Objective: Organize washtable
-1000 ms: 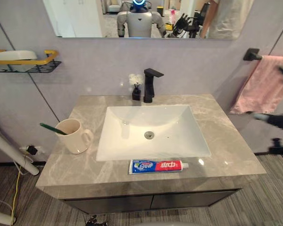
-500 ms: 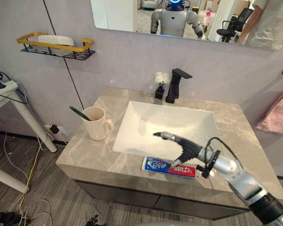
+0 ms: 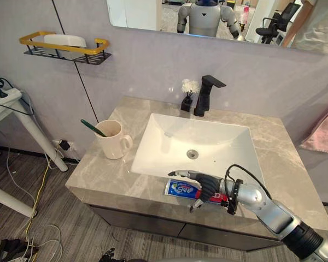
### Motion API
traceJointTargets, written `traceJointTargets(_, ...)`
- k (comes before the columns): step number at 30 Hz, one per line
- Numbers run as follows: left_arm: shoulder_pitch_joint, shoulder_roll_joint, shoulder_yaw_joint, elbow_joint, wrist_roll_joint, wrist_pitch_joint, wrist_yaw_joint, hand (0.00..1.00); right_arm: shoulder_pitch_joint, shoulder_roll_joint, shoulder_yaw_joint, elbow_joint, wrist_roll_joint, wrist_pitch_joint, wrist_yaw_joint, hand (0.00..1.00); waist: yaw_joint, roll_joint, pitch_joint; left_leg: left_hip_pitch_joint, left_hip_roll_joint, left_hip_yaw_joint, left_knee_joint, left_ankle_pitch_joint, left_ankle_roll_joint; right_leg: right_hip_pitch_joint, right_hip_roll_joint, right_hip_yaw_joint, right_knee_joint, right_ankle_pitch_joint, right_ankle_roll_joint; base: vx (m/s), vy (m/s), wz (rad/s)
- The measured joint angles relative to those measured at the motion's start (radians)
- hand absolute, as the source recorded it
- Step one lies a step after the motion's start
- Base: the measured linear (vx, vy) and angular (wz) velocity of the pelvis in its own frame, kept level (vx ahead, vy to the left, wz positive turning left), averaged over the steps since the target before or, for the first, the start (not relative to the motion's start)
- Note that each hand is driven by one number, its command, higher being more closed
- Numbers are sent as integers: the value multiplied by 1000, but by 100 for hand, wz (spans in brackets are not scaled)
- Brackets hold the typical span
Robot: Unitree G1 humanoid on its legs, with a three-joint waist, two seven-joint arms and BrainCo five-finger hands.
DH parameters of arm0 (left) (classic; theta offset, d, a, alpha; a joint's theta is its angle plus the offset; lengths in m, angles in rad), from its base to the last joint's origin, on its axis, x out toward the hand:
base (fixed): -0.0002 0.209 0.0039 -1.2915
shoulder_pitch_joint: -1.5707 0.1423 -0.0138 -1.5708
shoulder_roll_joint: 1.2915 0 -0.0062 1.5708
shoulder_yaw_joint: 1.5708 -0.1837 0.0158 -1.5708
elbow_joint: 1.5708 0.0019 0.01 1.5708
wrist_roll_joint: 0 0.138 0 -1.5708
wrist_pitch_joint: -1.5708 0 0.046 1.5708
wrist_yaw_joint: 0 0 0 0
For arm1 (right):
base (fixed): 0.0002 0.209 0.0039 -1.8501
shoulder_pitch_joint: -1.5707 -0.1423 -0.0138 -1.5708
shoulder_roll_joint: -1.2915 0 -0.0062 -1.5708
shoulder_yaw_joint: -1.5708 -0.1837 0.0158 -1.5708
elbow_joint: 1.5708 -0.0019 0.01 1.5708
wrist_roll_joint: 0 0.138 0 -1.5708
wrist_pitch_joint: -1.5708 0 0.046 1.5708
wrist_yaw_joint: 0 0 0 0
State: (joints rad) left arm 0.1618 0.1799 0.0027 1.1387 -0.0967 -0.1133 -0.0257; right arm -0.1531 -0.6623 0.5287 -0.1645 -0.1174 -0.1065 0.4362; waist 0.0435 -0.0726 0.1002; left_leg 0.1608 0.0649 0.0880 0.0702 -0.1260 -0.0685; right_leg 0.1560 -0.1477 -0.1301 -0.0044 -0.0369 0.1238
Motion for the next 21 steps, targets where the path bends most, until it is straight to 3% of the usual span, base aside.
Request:
traceJointTargets(7,-14,-6,0,2,-19,22,0,0,114,97,-152,-51,-284,-5,-78,0,-5,13,20,8,1,-2,0,0,0,15,1,-3,-11,1,0,0,0,0)
traceJointTargets(12,-10,-9,2,2,-21,24,1,0,165,173,-184,-71,-401,-23,-121,0,-28,21,25,7,3,0,0,-1,-1,16,4,-2,-17,6,-1,-21,-12,-1)
traceJointTargets(21,-10,-12,2,2,-22,30,2,0,261,234,-230,-98,-476,-33,-127,0,-30,29,28,7,4,6,0,-1,-1,16,4,3,-27,13,2,-13,-5,-1)
